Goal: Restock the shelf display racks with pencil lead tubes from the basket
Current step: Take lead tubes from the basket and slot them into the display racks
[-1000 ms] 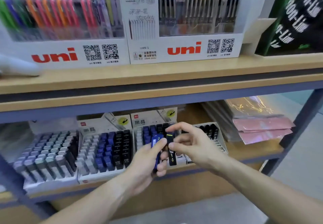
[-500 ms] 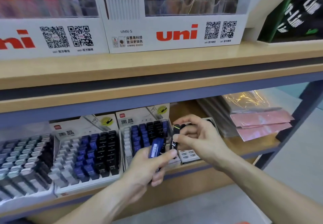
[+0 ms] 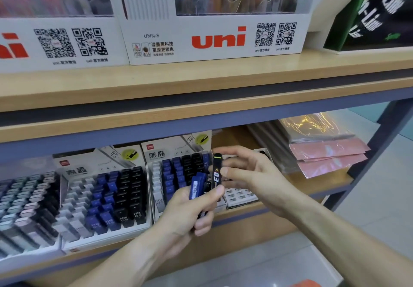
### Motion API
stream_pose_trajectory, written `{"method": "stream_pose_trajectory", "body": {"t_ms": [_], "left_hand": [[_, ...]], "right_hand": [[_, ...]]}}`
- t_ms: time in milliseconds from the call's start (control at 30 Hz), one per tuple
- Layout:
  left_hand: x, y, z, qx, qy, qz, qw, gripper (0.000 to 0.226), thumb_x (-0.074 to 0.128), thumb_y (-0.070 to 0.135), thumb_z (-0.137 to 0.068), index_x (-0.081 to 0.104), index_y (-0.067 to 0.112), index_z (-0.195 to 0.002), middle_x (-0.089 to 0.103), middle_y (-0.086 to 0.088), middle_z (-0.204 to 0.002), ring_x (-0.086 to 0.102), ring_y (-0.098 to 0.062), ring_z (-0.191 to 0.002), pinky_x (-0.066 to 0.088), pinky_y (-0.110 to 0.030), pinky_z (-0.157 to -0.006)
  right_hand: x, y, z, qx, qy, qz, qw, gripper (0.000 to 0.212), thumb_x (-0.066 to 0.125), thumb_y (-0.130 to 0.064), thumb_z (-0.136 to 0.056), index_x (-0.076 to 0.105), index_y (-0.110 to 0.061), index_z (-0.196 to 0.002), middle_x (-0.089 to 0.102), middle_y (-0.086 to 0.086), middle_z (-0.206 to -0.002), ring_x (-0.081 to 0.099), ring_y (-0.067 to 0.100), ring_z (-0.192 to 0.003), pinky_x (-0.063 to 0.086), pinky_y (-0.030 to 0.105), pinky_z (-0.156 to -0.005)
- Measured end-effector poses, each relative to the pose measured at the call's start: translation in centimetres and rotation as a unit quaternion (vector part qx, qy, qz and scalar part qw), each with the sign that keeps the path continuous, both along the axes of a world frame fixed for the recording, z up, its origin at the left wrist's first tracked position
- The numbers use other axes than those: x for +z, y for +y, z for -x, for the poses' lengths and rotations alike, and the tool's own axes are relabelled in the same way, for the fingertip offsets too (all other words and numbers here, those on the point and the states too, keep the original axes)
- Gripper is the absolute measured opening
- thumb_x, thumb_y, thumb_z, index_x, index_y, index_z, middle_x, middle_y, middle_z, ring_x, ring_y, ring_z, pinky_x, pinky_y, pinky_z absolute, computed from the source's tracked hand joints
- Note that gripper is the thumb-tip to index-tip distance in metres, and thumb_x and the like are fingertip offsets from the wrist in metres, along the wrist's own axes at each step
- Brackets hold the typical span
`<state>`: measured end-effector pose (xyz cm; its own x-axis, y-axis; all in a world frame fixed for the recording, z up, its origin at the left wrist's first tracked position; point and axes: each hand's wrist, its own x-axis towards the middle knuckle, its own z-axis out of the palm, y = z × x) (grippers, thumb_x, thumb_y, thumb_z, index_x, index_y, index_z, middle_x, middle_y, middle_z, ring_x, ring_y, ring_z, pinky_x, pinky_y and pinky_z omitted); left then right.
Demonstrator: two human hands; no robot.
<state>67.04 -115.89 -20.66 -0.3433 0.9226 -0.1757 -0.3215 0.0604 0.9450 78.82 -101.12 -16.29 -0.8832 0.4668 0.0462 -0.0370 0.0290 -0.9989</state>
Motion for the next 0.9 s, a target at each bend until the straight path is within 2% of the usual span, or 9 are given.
{"method": "stream_pose_trajectory", "body": {"t_ms": [100, 233, 300, 367, 467, 567, 633, 700, 900], "left_hand": [[0.1, 0.0, 0.2, -0.035, -0.04, 0.0, 0.999, 0.042, 0.074, 0.027, -0.091, 0.054, -0.004, -0.112, 0.027, -0.002, -0.066, 0.023, -0.011, -0.043, 0.017, -0.025, -0.042], [-0.3, 0.4, -0.2, -0.01, -0.078, 0.016, 0.997, 0.031, 0.073, 0.028, -0.091, 0.07, -0.001, -0.102, 0.036, 0.001, -0.064, 0.024, -0.01, -0.044, 0.015, -0.025, -0.042], [-0.5, 0.6, -0.4, 0.002, -0.076, 0.021, 0.997, 0.03, 0.074, 0.03, -0.089, 0.061, 0.004, -0.08, 0.036, 0.0, -0.064, 0.024, -0.011, -0.044, 0.016, -0.026, -0.041], [-0.7, 1.1, -0.4, 0.02, -0.075, 0.029, 0.997, 0.037, 0.076, 0.03, -0.087, 0.047, 0.013, -0.073, 0.036, -0.001, -0.063, 0.025, -0.012, -0.044, 0.018, -0.024, -0.04], [-1.0, 1.6, -0.6, 0.039, -0.082, 0.038, 0.995, 0.036, 0.076, 0.027, -0.089, 0.045, 0.015, -0.075, 0.037, -0.001, -0.063, 0.025, -0.012, -0.044, 0.018, -0.024, -0.039], [-1.0, 2.0, -0.7, 0.05, -0.084, 0.045, 0.994, 0.032, 0.075, 0.025, -0.09, 0.049, 0.01, -0.08, 0.039, -0.001, -0.063, 0.026, -0.012, -0.043, 0.018, -0.024, -0.04], [-1.0, 2.3, -0.8, 0.056, -0.087, 0.055, 0.993, 0.029, 0.074, 0.027, -0.09, 0.062, 0.0, -0.096, 0.04, 0.0, -0.063, 0.027, -0.011, -0.044, 0.018, -0.024, -0.041], [-0.9, 2.8, -1.0, 0.065, -0.098, 0.071, 0.991, 0.034, 0.074, 0.028, -0.09, 0.065, 0.0, -0.108, 0.041, 0.001, -0.063, 0.027, -0.011, -0.045, 0.019, -0.023, -0.041], [-1.0, 4.8, -1.9, 0.042, -0.187, 0.11, 0.975, 0.026, 0.065, 0.031, -0.097, 0.063, 0.006, -0.106, 0.045, -0.001, -0.064, 0.034, -0.013, -0.046, 0.025, -0.023, -0.04]], "right_hand": [[-0.4, 0.2, -0.5, 0.029, 0.018, 0.056, 0.998, 0.04, 0.063, -0.001, -0.096, 0.063, -0.016, -0.133, 0.072, 0.016, -0.119, 0.069, 0.032, -0.113, 0.056, 0.041, -0.097], [-0.8, 0.5, -0.5, -0.052, 0.023, 0.065, 0.996, 0.038, 0.074, -0.002, -0.087, 0.066, -0.011, -0.123, 0.074, 0.012, -0.098, 0.071, 0.026, -0.091, 0.059, 0.034, -0.083], [-1.1, 0.7, -0.4, -0.101, 0.014, 0.043, 0.994, 0.034, 0.078, -0.003, -0.084, 0.067, -0.007, -0.117, 0.071, 0.013, -0.088, 0.07, 0.02, -0.079, 0.058, 0.027, -0.072], [-1.3, 0.9, -0.3, -0.131, 0.003, 0.018, 0.991, 0.03, 0.079, -0.004, -0.084, 0.068, -0.005, -0.112, 0.071, 0.018, -0.085, 0.069, 0.017, -0.072, 0.057, 0.024, -0.067], [-1.7, 1.2, -0.2, -0.131, -0.007, 0.003, 0.991, 0.025, 0.075, -0.005, -0.088, 0.07, -0.007, -0.113, 0.074, 0.022, -0.093, 0.069, 0.017, -0.071, 0.057, 0.024, -0.068], [-1.6, 2.1, -0.3, -0.139, -0.015, -0.027, 0.99, 0.027, 0.074, -0.004, -0.09, 0.069, -0.012, -0.115, 0.075, 0.017, -0.093, 0.071, 0.022, -0.076, 0.06, 0.029, -0.074], [-1.5, 3.5, -0.7, -0.184, -0.017, -0.074, 0.98, 0.028, 0.074, -0.004, -0.09, 0.068, -0.015, -0.114, 0.076, 0.009, -0.087, 0.072, 0.022, -0.077, 0.062, 0.032, -0.078], [-1.8, 5.0, -1.3, -0.224, -0.028, -0.104, 0.969, 0.026, 0.074, -0.004, -0.09, 0.069, -0.018, -0.111, 0.074, 0.003, -0.081, 0.072, 0.019, -0.076, 0.062, 0.033, -0.078], [-4.0, 8.4, -2.2, -0.282, -0.105, -0.256, 0.919, 0.023, 0.071, -0.009, -0.091, 0.066, -0.03, -0.099, 0.07, -0.002, -0.08, 0.067, 0.014, -0.075, 0.056, 0.031, -0.073]]}}
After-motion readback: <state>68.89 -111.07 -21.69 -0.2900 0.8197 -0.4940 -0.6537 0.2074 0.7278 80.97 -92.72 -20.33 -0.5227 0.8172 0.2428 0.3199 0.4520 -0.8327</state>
